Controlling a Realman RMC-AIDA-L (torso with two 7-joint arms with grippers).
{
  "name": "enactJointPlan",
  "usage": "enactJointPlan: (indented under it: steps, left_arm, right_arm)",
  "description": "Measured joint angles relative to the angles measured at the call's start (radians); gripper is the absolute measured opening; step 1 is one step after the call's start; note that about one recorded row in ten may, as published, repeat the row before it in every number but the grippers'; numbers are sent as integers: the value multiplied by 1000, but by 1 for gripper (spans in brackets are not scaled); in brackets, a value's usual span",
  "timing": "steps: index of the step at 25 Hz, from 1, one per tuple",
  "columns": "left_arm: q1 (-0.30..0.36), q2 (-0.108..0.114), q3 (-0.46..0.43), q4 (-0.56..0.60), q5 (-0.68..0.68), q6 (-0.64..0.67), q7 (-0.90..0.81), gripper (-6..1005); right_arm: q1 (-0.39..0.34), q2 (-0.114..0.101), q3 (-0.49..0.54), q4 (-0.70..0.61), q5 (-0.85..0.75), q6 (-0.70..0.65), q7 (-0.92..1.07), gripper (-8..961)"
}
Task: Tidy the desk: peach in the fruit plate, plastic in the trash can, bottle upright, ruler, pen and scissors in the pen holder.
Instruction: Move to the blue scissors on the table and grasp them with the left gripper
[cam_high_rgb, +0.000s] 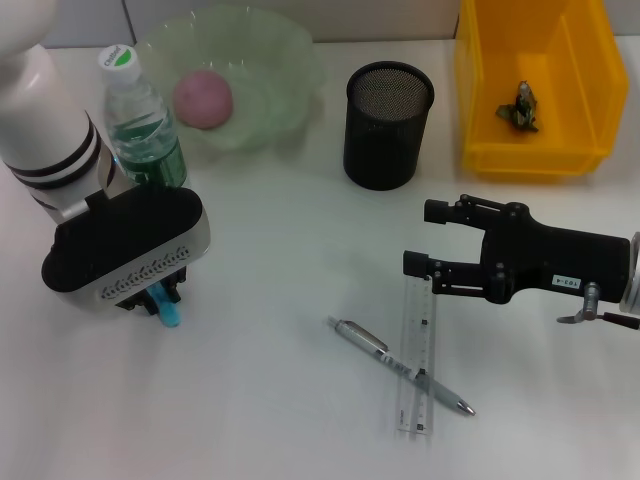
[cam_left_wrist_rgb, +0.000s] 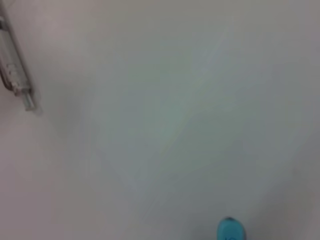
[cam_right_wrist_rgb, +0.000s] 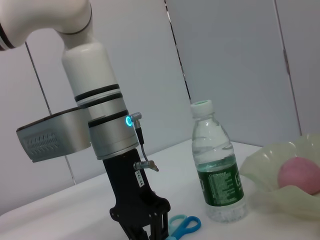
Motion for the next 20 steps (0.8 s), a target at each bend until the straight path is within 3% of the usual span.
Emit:
enactJointPlan:
  steps: [20]
  left_arm:
    - [-10, -6, 11, -3, 1, -1, -37, 249]
  right_arm:
    - [1, 0, 5, 0, 0, -9, -2, 812]
